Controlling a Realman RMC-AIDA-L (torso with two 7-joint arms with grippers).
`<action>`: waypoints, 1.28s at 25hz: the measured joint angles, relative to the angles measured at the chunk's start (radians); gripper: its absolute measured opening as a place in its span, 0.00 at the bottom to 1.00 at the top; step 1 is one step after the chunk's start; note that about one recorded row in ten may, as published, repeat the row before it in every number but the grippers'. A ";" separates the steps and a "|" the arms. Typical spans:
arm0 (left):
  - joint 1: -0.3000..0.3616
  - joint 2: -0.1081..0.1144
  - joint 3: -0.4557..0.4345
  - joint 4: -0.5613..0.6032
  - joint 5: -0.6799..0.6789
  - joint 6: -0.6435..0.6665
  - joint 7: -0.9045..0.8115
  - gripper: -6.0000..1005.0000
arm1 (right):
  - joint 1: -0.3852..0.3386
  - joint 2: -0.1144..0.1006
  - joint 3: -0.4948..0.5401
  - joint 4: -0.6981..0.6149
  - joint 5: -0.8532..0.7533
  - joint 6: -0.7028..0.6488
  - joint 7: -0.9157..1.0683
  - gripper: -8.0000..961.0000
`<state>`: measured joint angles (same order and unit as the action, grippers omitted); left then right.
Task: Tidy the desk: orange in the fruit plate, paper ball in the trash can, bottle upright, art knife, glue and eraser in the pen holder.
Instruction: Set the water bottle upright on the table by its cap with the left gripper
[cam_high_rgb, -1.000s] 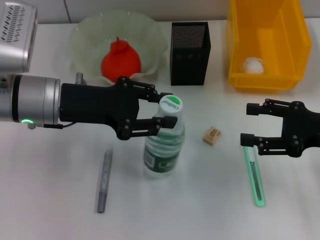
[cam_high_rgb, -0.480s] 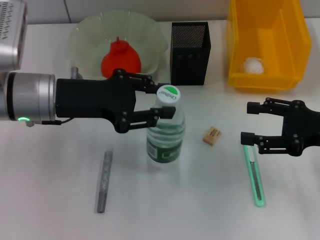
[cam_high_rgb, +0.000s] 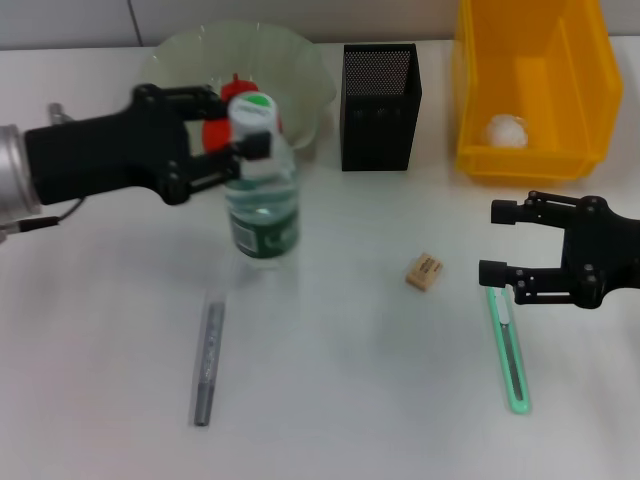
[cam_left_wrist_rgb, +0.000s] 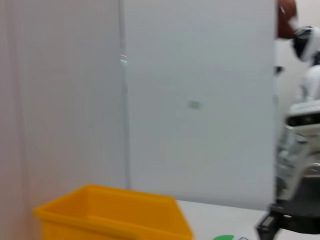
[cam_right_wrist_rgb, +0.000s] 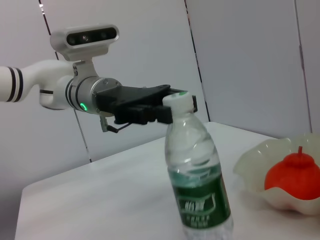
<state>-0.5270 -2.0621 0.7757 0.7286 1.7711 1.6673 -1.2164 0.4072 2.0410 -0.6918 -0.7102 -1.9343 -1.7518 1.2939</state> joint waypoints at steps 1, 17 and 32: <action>0.015 0.000 -0.056 0.000 0.000 -0.004 0.011 0.44 | 0.000 0.000 0.000 0.000 0.000 0.000 0.000 0.87; 0.081 0.000 -0.209 -0.026 0.000 -0.127 0.062 0.44 | -0.004 0.005 0.000 0.000 0.002 0.000 0.001 0.87; 0.087 -0.002 -0.325 -0.116 -0.011 -0.183 0.163 0.44 | -0.008 0.007 0.000 0.000 0.002 -0.008 -0.004 0.87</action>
<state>-0.4402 -2.0644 0.4503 0.6126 1.7604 1.4840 -1.0534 0.3987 2.0478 -0.6917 -0.7102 -1.9327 -1.7596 1.2902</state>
